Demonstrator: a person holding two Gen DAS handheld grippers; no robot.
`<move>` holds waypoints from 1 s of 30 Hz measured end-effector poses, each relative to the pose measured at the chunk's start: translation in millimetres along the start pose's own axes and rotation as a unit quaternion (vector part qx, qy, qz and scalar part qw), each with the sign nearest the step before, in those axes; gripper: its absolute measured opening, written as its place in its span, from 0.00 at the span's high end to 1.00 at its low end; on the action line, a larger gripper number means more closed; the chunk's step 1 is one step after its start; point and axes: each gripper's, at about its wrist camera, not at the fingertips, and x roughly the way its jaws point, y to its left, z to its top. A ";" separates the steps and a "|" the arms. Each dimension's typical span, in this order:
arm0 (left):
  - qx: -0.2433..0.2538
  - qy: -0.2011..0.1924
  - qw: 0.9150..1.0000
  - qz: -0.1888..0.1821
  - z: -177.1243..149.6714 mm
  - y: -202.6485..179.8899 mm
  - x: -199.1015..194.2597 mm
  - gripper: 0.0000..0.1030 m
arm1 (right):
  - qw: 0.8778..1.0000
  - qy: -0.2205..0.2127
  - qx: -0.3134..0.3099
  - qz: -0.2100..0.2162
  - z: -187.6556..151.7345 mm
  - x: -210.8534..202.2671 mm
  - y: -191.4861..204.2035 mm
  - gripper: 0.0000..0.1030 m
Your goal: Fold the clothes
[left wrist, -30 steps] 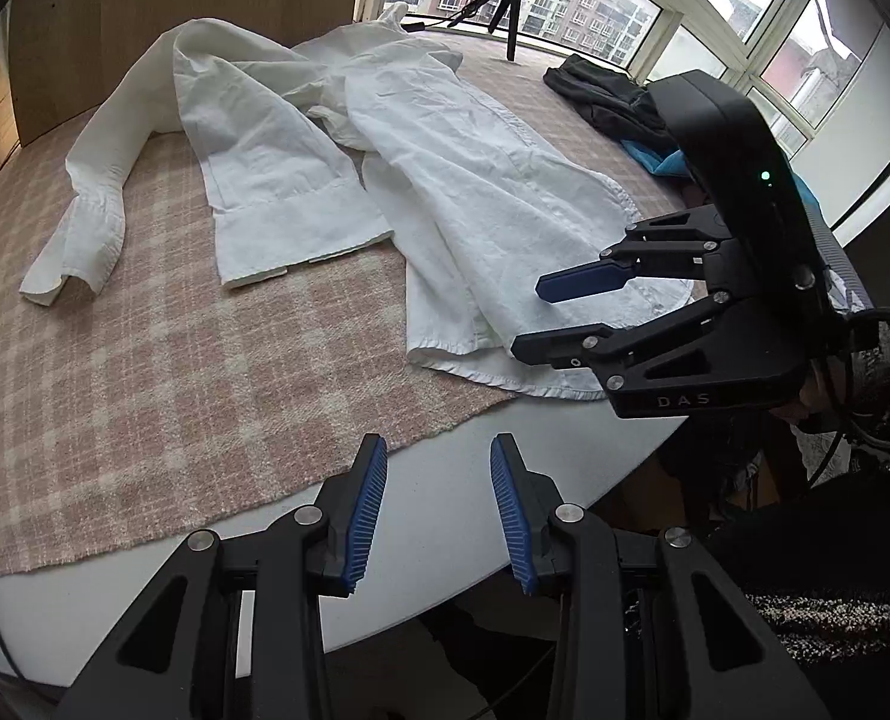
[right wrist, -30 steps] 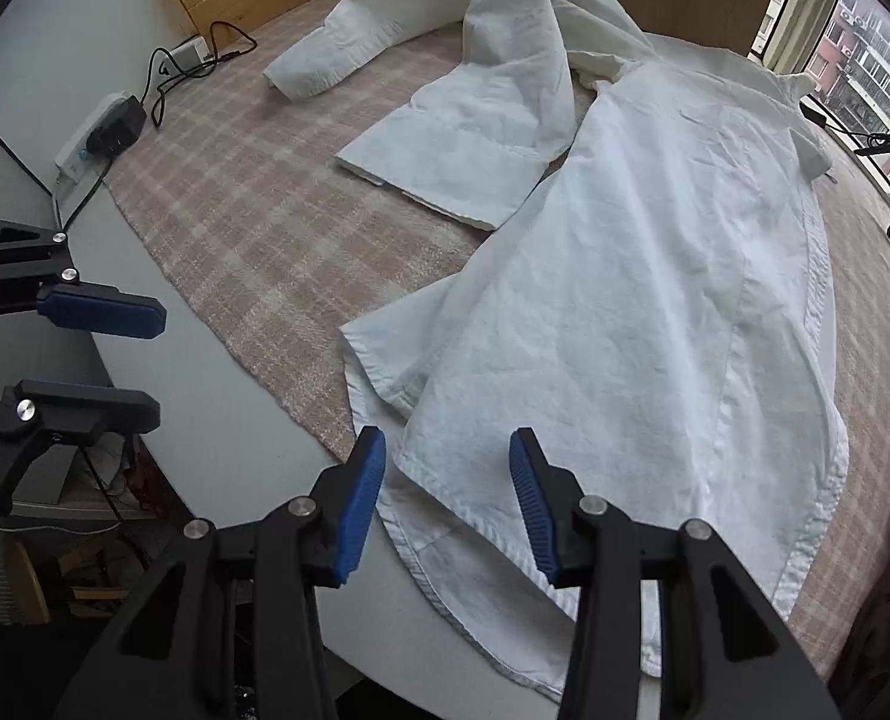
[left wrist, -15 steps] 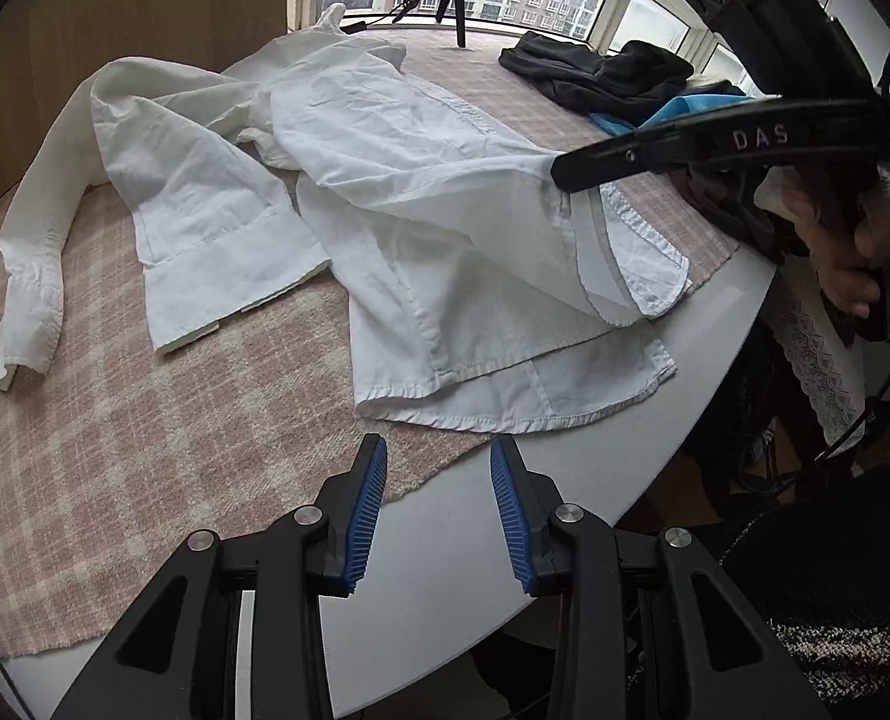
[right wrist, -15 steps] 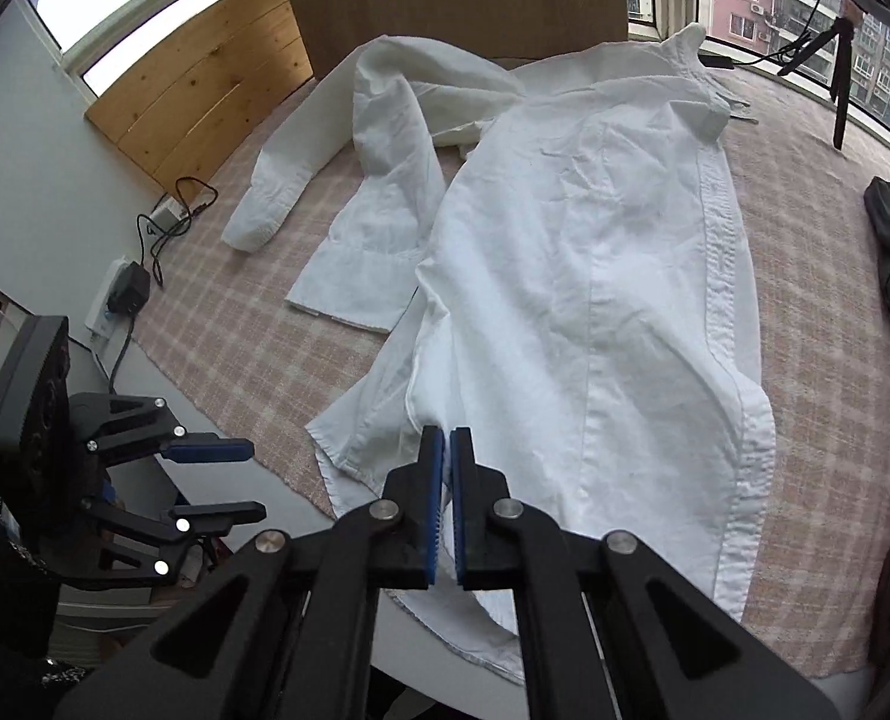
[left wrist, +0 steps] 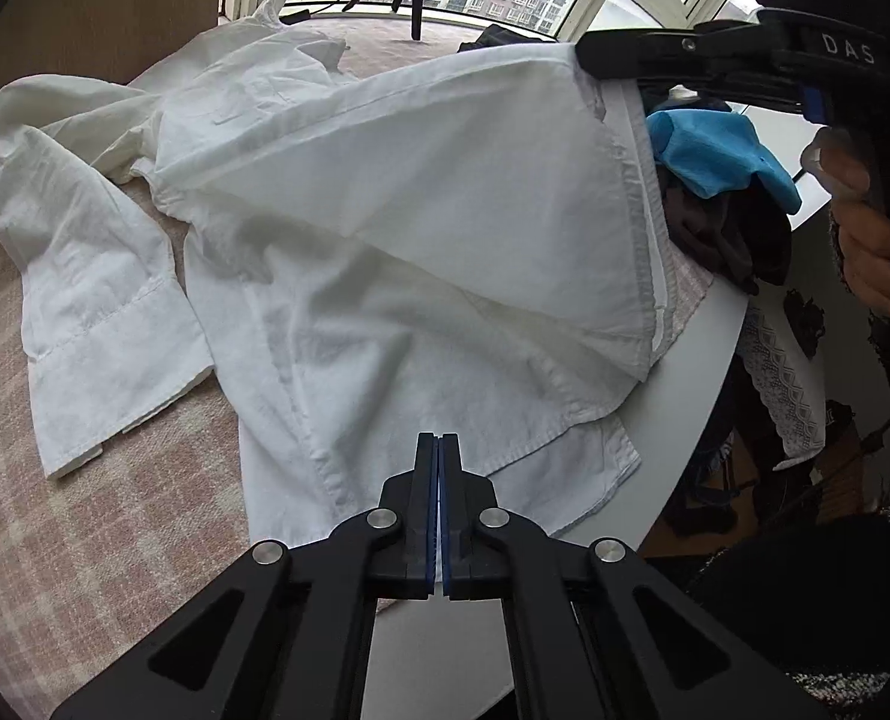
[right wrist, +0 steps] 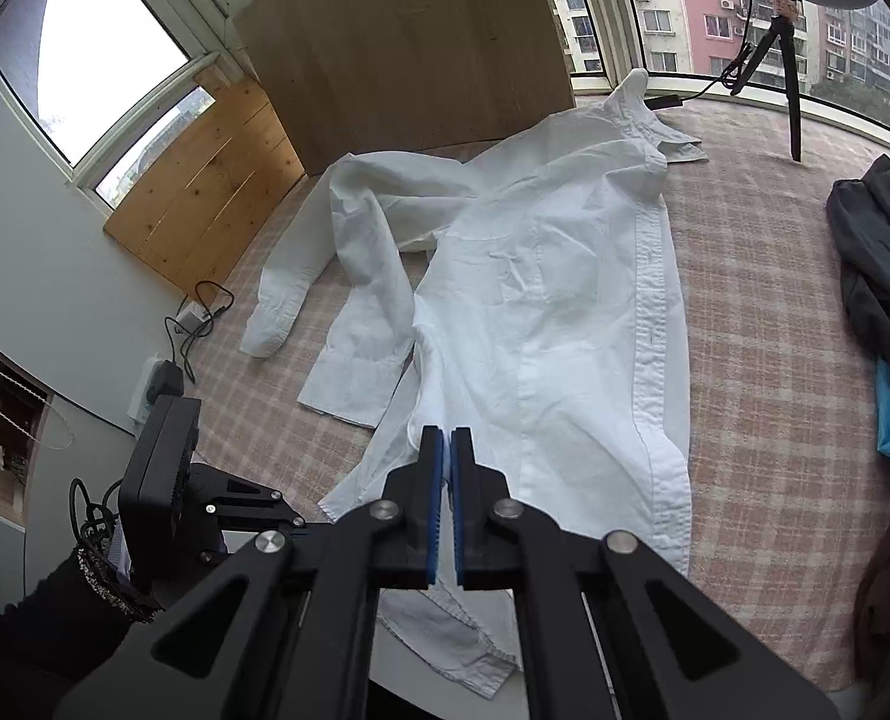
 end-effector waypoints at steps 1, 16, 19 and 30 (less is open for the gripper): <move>-0.005 -0.011 1.000 0.000 2.3 -0.6 -6.7 1.00 | 1.000 -0.006 -0.004 -0.001 3.0 -4.2 0.6 0.97; -0.049 0.038 0.995 0.074 -4.1 19.3 6.6 0.89 | 0.999 -0.008 -0.036 0.022 10.3 -0.6 9.1 0.97; -0.057 0.034 0.996 0.064 -1.2 19.5 6.2 0.99 | 0.999 -0.008 -0.034 0.019 9.2 0.2 4.8 0.97; -0.172 -0.107 0.969 -0.140 -8.0 19.7 -97.1 1.00 | 0.995 -0.043 -0.062 0.058 20.7 -43.8 39.5 0.97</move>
